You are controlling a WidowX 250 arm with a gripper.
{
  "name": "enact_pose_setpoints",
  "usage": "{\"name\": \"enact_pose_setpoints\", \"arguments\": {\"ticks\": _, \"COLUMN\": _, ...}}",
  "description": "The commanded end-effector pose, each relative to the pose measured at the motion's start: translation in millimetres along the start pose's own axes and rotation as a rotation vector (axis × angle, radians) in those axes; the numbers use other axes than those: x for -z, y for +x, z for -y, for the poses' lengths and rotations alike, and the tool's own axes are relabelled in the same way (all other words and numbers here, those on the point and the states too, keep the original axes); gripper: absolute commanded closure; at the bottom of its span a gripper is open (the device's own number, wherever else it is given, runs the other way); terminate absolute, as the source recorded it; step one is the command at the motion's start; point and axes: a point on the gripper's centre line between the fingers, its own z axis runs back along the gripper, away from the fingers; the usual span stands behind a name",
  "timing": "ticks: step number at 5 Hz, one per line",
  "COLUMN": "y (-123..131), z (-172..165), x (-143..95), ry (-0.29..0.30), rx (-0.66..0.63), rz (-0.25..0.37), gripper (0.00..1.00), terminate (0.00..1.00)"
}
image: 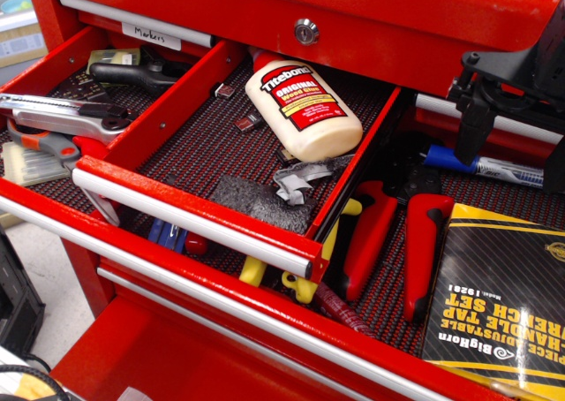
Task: Pick up box cutter and put into drawer
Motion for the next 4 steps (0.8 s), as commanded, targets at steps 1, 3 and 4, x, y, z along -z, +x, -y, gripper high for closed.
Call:
{"name": "enact_pose_setpoints", "arguments": {"ticks": 1, "y": 0.0, "z": 0.0, "x": 0.0, "ry": 0.000, "rx": 0.000, "rz": 0.000, "gripper": 0.00, "terminate": 0.00}}
{"name": "enact_pose_setpoints", "arguments": {"ticks": 3, "y": 26.6, "z": -99.4, "x": -35.5, "ry": 0.215, "rx": -0.317, "rz": 0.021, "gripper": 0.00, "terminate": 0.00}}
{"name": "enact_pose_setpoints", "arguments": {"ticks": 4, "y": 29.5, "z": -147.3, "x": -54.6, "ry": 0.295, "rx": -0.580, "rz": 0.115, "gripper": 0.00, "terminate": 0.00}}
